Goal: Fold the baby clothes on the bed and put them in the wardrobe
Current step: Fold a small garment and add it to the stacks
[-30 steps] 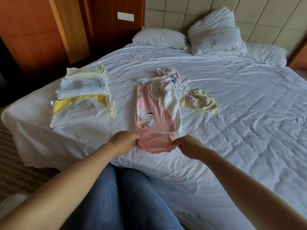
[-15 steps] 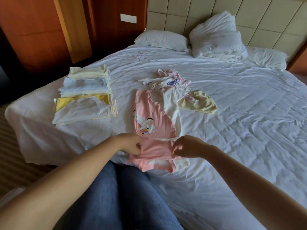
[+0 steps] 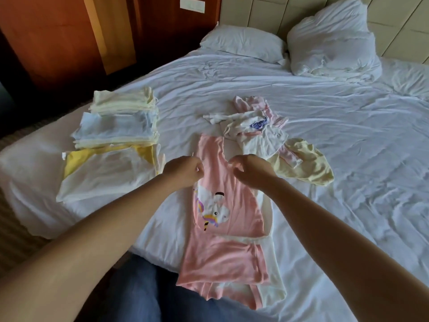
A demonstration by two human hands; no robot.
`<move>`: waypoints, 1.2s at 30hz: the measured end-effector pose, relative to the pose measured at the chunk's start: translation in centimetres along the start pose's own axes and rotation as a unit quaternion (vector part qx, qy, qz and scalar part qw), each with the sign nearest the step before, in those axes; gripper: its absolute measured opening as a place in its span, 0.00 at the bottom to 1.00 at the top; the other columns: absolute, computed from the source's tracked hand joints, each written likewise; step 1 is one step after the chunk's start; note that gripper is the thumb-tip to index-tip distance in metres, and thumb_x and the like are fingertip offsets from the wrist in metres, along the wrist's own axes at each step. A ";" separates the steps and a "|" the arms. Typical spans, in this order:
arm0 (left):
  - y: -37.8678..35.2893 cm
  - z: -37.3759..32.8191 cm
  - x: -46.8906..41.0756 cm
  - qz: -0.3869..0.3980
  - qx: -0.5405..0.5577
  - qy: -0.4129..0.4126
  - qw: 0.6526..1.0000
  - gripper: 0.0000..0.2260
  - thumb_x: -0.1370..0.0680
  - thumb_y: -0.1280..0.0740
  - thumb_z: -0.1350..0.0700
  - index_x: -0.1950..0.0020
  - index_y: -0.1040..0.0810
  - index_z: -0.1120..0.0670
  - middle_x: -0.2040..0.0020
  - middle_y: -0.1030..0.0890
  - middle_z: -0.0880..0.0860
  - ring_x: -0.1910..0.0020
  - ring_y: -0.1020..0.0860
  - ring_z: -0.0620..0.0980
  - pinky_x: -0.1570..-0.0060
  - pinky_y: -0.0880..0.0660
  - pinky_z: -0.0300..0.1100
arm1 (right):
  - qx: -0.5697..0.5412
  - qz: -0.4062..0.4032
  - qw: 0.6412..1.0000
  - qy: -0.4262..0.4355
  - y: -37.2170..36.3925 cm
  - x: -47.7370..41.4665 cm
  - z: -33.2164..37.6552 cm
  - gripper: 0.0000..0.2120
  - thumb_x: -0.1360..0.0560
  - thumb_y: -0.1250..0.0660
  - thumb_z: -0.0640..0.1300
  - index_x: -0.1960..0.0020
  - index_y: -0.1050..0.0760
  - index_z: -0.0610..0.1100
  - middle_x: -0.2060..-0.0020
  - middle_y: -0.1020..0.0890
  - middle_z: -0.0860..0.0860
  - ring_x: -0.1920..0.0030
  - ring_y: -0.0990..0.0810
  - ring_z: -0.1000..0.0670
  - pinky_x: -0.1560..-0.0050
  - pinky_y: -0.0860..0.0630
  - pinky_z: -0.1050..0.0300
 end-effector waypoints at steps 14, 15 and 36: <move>-4.2 7.5 -17.3 -0.098 0.050 0.087 0.990 0.13 0.23 0.35 0.46 0.46 0.27 0.53 0.49 0.22 0.54 0.50 0.22 0.57 0.56 0.28 0.46 | -0.092 0.010 0.992 -0.090 -7.1 -21.0 -5.5 0.20 0.23 0.39 0.46 0.31 0.30 0.47 0.40 0.20 0.43 0.40 0.22 0.41 0.44 0.24 0.49; -4.8 7.9 -17.9 -0.094 0.046 0.098 0.990 0.14 0.24 0.34 0.45 0.46 0.27 0.54 0.48 0.23 0.55 0.50 0.22 0.58 0.57 0.28 0.47 | -0.084 0.021 0.992 -0.090 -7.7 -21.9 -5.6 0.21 0.24 0.38 0.45 0.31 0.30 0.47 0.39 0.21 0.43 0.39 0.23 0.41 0.44 0.25 0.49; 2.9 6.2 -11.4 -0.145 0.257 0.062 0.954 0.09 0.30 0.26 0.58 0.61 0.25 0.50 0.65 0.21 0.45 0.62 0.21 0.49 0.63 0.29 0.42 | -0.170 -0.125 0.977 0.028 3.1 -14.8 -0.7 0.09 0.32 0.30 0.38 0.55 0.24 0.48 0.61 0.20 0.53 0.58 0.20 0.46 0.61 0.23 0.52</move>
Point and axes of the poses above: each hand's wrist, its own x-axis away from the middle knuckle, its own y-axis out of the back of the hand, z = x × y, the point moved 9 cm from there along -x, towards the middle knuckle
